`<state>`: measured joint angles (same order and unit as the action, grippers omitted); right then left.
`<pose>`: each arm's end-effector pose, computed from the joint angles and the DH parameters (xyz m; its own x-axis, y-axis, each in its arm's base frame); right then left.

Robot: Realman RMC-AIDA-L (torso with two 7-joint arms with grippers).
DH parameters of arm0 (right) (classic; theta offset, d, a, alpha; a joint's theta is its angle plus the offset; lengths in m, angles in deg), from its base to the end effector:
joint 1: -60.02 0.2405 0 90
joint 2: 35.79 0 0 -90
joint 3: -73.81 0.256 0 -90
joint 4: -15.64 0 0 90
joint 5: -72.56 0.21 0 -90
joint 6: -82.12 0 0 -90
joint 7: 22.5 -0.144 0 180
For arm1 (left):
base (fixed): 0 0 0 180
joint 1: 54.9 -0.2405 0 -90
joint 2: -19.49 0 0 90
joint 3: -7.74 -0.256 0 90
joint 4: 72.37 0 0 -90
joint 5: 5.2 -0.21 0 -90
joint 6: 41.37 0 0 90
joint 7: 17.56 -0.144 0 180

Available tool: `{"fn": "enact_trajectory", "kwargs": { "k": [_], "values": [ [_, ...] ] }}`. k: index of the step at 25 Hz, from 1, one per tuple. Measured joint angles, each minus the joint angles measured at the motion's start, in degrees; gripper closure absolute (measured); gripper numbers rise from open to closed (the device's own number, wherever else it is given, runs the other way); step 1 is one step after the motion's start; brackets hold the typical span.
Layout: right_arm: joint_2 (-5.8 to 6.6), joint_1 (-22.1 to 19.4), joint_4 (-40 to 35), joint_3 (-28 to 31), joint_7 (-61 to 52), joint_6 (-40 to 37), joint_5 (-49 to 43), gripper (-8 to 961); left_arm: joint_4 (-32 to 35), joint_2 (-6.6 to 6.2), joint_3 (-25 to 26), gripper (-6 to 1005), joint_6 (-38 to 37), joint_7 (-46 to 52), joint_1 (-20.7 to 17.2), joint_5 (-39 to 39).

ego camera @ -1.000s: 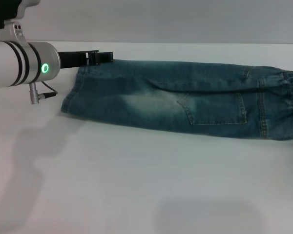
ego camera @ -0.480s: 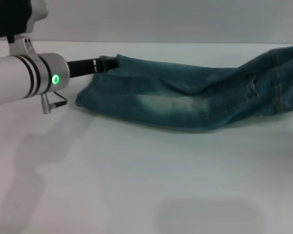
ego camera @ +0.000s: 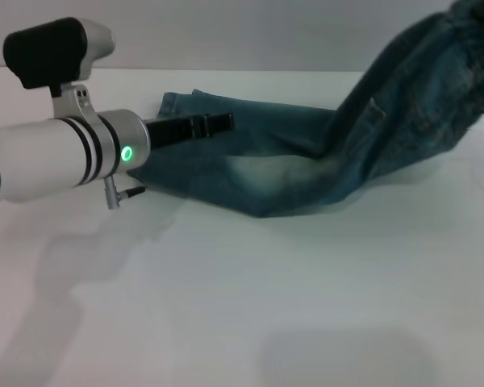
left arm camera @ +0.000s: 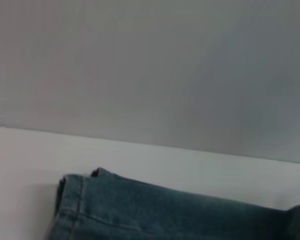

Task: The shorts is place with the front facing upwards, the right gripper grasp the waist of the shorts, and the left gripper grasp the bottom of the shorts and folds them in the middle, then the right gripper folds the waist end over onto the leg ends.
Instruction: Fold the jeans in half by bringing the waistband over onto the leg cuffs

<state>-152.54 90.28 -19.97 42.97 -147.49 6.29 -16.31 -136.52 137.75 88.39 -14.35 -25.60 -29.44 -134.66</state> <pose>0.2727 0.3840 0.0836 -0.1555 -0.5212 -0.8392 -0.8764 -0.3192 0.3606 -0.1915 0.3950 -0.0531 0.4578 0.6496 0.6070 0.8871 -0.2889 -0.3600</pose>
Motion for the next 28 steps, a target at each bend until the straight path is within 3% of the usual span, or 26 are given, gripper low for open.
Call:
{"fn": "enact_trajectory", "kwargs": {
  "k": [9,18,28],
  "values": [
    [1.39,8.21,-0.02,-8.34,-1.88,5.71,-0.08,929,0.99,0.05,-3.32,154,-1.65,-0.40,-0.47,2.86],
    [0.03,12.32,0.02,-15.25,-2.30,8.82,-0.08,929,1.62,0.13,-6.81,153,-3.38,-0.40,-0.93,5.35],
    [-0.65,14.67,0.47,-20.33,-2.15,12.65,-0.08,928,2.36,0.25,-13.57,154,-6.77,-0.40,0.03,11.02]
  ]
}}
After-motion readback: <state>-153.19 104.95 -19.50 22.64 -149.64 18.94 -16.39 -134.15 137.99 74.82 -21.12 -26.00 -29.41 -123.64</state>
